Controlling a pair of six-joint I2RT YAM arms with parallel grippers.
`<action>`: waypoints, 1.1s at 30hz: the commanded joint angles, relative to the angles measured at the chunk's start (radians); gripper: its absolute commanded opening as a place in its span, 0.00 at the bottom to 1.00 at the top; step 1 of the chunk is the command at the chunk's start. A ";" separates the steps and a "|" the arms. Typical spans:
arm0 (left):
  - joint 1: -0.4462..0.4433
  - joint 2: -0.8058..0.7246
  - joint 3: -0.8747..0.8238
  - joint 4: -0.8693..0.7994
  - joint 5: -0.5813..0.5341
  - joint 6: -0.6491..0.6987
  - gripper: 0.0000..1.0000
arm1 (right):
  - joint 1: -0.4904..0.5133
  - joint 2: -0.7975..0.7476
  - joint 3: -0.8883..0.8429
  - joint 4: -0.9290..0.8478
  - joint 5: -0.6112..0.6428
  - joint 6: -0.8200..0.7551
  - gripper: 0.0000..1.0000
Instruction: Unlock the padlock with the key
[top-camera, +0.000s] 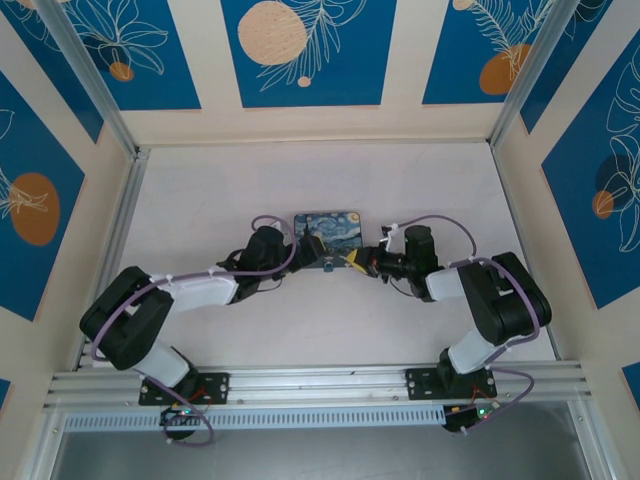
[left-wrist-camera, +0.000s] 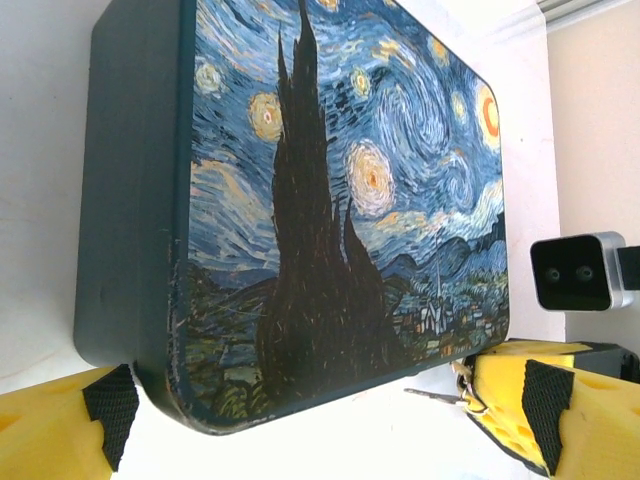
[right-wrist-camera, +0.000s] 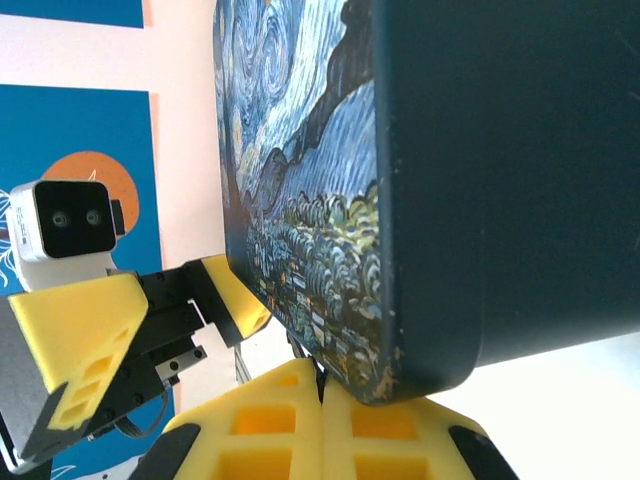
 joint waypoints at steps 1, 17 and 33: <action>0.016 0.017 0.036 0.028 -0.012 0.021 1.00 | -0.008 0.032 0.032 0.036 -0.019 0.011 0.00; 0.094 -0.059 0.021 -0.074 0.053 0.095 1.00 | -0.005 -0.168 -0.003 -0.105 -0.058 0.004 0.00; -0.012 0.018 0.036 -0.064 0.180 0.253 0.94 | -0.009 -0.097 0.262 -0.367 0.009 -0.066 0.00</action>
